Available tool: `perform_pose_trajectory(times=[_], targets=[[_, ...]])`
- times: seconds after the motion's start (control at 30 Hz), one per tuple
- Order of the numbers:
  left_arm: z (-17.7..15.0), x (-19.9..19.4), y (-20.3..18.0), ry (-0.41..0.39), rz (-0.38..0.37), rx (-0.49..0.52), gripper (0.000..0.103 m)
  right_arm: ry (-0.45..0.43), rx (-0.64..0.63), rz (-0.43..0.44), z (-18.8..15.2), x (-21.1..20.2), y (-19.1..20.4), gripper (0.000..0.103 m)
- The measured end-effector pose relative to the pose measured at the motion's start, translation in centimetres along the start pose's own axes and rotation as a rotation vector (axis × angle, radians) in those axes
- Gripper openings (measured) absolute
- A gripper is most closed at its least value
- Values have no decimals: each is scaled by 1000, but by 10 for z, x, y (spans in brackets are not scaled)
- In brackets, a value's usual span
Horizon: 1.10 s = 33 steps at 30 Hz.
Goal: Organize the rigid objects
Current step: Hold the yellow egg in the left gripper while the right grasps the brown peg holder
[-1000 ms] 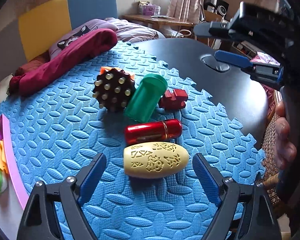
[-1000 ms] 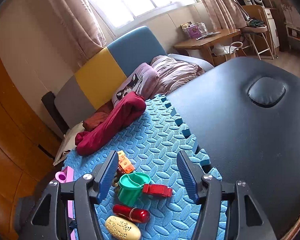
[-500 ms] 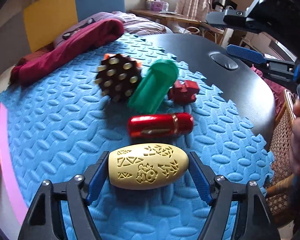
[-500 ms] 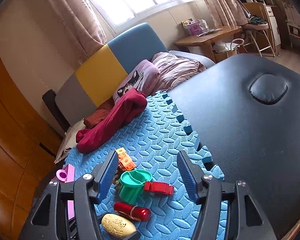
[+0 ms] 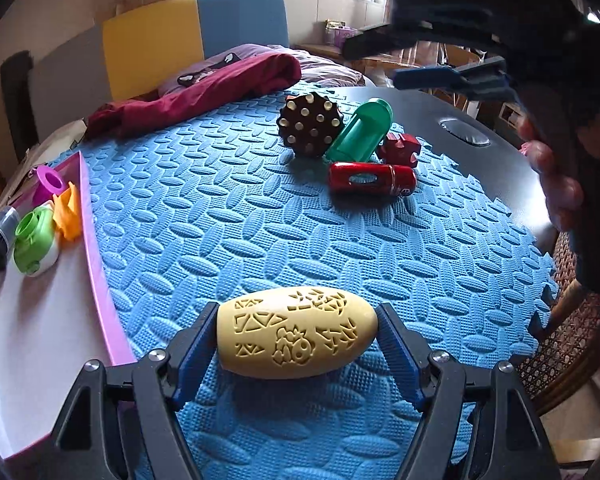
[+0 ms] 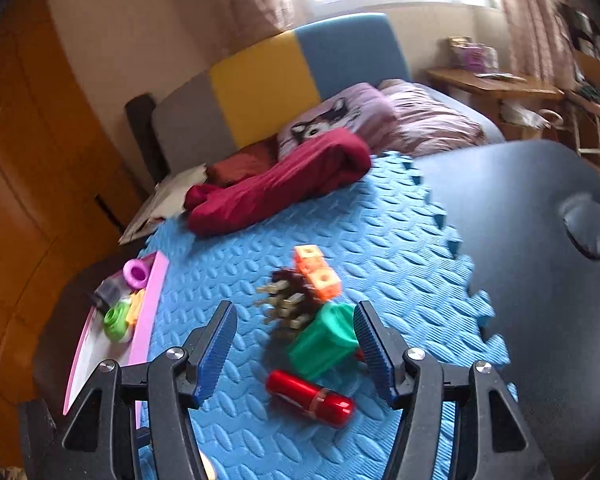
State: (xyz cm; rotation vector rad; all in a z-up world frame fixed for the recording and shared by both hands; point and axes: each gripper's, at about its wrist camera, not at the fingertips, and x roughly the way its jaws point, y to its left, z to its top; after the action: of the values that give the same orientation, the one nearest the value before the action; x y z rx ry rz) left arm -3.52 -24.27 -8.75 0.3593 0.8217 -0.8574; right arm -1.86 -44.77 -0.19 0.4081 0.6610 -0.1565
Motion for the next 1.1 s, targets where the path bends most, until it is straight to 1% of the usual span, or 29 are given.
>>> perform_pose_trajectory(times=[0.07, 0.13, 0.2, 0.23, 0.27, 0.3, 0.33, 0.37, 0.4, 0.43, 0.53, 0.6, 0.83, 1.1], targets=[[-1, -1, 3, -2, -8, -19, 77, 21, -31, -16, 8, 15, 11, 62], [-2, -2, 6, -3, -20, -40, 77, 60, -49, -31, 15, 35, 20, 62], [-3, -3, 7, -5, -26, -46, 77, 101, -66, -65, 18, 54, 26, 62], [-4, -4, 8, -6, -32, -53, 77, 126, -70, -58, 17, 61, 28, 62], [-5, -4, 9, -5, -38, -57, 77, 167, -73, -29, 16, 68, 31, 62], [-5, -4, 10, -4, -42, -58, 77, 181, -81, 16, 15, 69, 37, 65], [-6, -6, 10, -6, -44, -56, 77, 199, -71, 91, 14, 67, 40, 65], [-6, -6, 10, -7, -45, -56, 77, 245, -30, 235, 13, 66, 42, 65], [-7, -6, 10, -8, -47, -58, 77, 256, -14, 296, 12, 63, 45, 61], [-7, -6, 11, -9, -48, -60, 77, 242, -28, 302, 12, 57, 50, 62], [-7, -7, 11, -9, -50, -63, 77, 224, -38, 278, 11, 49, 52, 63], [-8, -8, 12, -9, -52, -67, 77, 214, -42, 231, 9, 47, 49, 63], [-10, -9, 13, -10, -55, -70, 77, 240, -30, 121, 3, 52, 26, 63], [-10, -9, 12, -12, -56, -71, 77, 241, -121, 46, 7, 44, 22, 63]])
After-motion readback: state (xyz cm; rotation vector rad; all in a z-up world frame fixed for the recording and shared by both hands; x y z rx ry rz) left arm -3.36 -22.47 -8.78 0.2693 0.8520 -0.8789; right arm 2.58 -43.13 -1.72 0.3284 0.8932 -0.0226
